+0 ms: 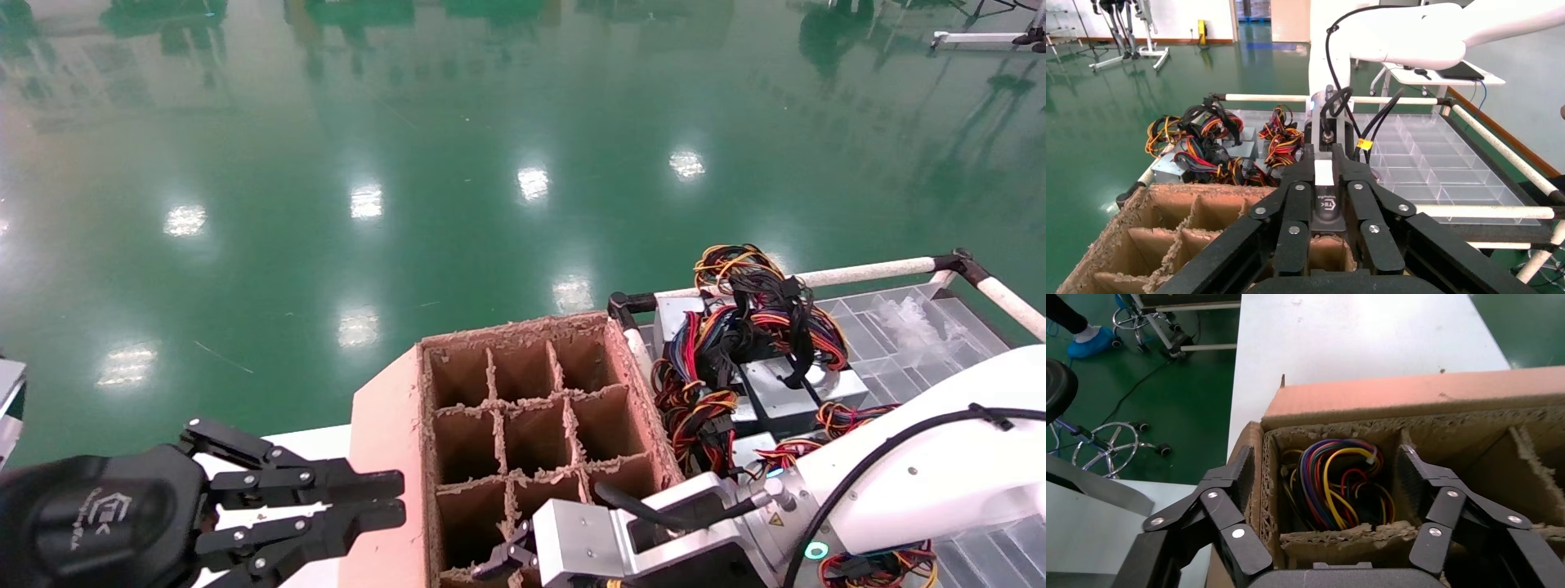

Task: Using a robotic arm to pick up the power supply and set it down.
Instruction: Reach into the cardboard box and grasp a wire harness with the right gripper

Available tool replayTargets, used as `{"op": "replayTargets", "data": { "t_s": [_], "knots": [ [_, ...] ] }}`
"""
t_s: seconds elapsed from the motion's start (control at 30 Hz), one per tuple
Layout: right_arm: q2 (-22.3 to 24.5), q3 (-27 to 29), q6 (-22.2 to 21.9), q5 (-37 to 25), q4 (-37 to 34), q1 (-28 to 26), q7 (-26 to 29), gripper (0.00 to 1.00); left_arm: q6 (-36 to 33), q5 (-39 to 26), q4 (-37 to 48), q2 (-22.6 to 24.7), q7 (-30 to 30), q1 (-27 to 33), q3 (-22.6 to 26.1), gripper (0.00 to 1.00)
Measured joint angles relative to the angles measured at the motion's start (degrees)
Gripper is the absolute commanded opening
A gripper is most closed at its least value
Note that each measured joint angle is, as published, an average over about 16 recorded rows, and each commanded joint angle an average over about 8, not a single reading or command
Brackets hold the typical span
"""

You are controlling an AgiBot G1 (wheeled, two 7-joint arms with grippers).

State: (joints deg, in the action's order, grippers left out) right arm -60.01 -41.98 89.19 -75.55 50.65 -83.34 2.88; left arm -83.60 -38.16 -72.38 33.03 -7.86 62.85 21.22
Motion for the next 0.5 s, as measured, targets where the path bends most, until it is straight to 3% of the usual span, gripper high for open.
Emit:
{"op": "replayTargets", "data": {
  "t_s": [0.5],
  "knots": [
    [-0.8, -2.4, -0.1, -1.0, -3.5, -1.3, -1.9, 0.0, 0.0, 0.0, 0.0, 0.0, 0.0, 0.0, 0.0, 1.0]
  ]
}}
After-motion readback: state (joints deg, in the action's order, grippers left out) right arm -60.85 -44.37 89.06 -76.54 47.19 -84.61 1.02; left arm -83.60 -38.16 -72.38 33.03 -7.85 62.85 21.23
